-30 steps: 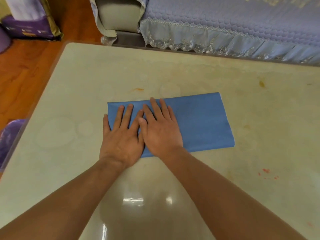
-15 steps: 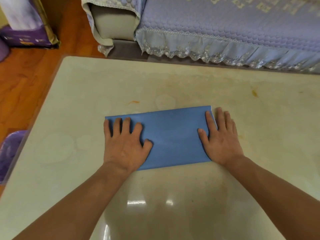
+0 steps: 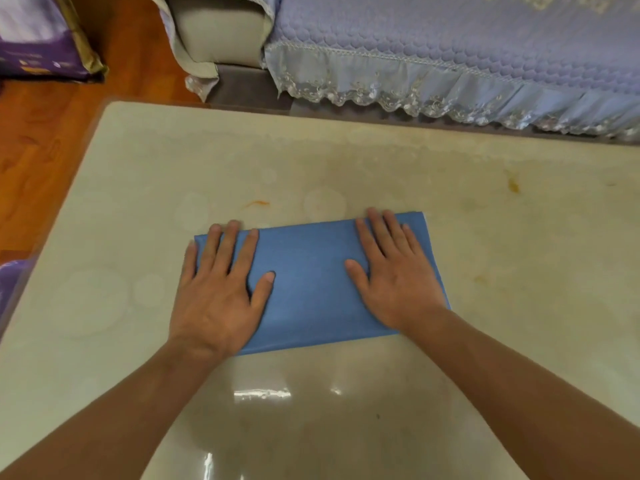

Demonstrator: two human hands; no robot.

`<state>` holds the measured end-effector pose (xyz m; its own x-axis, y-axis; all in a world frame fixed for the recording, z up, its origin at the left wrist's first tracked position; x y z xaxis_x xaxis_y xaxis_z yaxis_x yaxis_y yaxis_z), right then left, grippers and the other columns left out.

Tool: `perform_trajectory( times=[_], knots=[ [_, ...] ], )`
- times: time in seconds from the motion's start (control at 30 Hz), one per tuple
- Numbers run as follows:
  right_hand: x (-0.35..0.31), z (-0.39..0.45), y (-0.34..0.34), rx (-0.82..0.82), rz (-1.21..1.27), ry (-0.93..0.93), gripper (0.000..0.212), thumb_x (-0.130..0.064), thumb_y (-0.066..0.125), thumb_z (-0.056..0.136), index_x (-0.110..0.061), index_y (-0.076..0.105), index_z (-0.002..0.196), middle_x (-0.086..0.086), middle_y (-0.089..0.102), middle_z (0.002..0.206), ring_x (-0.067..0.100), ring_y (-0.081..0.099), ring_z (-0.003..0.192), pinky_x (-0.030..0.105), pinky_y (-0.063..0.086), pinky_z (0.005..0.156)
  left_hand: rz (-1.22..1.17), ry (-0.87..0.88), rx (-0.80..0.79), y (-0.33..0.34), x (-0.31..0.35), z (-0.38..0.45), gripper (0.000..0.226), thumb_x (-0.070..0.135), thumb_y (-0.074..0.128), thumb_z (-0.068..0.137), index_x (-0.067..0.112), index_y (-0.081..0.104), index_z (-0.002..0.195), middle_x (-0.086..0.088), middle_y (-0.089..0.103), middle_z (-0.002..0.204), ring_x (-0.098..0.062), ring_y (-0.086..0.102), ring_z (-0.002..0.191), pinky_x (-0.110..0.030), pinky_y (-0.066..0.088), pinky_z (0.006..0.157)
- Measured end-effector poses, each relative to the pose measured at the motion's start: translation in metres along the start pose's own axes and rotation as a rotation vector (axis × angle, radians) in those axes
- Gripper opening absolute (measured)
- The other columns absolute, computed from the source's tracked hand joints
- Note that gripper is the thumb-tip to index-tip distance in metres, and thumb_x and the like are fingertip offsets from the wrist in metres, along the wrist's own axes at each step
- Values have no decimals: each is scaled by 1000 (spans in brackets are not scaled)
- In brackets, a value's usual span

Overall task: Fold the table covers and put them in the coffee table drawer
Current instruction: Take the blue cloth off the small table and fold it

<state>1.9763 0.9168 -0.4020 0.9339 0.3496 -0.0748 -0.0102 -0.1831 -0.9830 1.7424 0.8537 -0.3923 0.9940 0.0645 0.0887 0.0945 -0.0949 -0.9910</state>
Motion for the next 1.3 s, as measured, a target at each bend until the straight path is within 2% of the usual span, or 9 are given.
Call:
perform_trajectory(
  times=[0.27,0.63,0.7,0.8,0.9,1.0,1.13,1.23,1.3],
  knots=[
    [26,5,-7,31,133,235,78,-62,9,101,-12,3,161,7,-5,169,20,-10,155,39,-3,126,-73,-94,-105,2,-11,7,76,66,1,97,27,-10,161,-4,-16,169,-18,-21,154,-40,-8,126],
    [45,0,-5,76,111,70,70,-61,15,102,-26,7,162,1,0,169,16,-6,155,42,4,127,-123,-57,-30,4,-12,4,78,64,19,99,20,7,163,-8,-7,170,-21,-12,156,-39,0,128],
    [48,-4,-13,154,177,93,64,-53,24,105,-21,20,160,5,11,168,20,4,155,42,10,126,-198,-162,27,-10,-15,-6,77,59,37,100,15,18,161,-15,3,168,-30,2,156,-42,10,127],
    [57,-12,-31,343,226,172,51,-37,44,104,-8,48,145,16,37,156,32,33,143,44,28,119,-416,-578,22,-19,-32,-41,74,49,55,96,9,30,153,-22,31,150,-41,30,137,-54,33,109],
    [57,-16,-35,382,230,198,45,-31,49,100,-4,54,136,17,45,147,35,43,131,46,38,110,-611,-813,-171,-7,-41,-55,67,50,56,97,7,37,145,-17,38,142,-42,43,128,-49,40,99],
    [59,-16,-35,382,261,197,45,-31,51,99,-4,55,135,17,46,146,34,44,130,46,39,109,-955,-972,-211,-10,-60,-39,62,54,61,93,8,53,133,-10,60,131,-34,62,110,-39,50,92],
    [64,-16,-33,371,325,231,44,-32,51,100,-4,56,133,15,47,146,34,45,129,44,38,109,-1370,-895,-442,-20,-27,-35,28,47,67,93,21,72,102,1,78,82,-17,75,66,-29,54,60],
    [71,-33,-33,387,455,315,53,-37,53,100,-4,48,141,16,43,150,33,40,136,41,32,114,-1348,-625,-205,-59,-20,-40,19,34,67,97,22,70,111,5,79,95,-20,76,88,-37,60,76],
    [89,-58,-21,345,790,481,71,-45,59,97,-8,34,153,11,36,157,25,34,144,36,27,118,-1210,-317,-101,-104,-1,-56,19,29,67,96,27,68,116,12,76,107,-12,73,101,-33,57,88]
  ],
)
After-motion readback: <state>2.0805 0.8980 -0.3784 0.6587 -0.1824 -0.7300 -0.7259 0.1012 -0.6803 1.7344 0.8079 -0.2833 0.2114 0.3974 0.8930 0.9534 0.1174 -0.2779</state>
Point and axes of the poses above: each hand's wrist, its own z-axis towards the middle knuckle, its own y-axis out of the palm, x = y × z, the point moved 10 cm from there along z, towards the middle knuckle
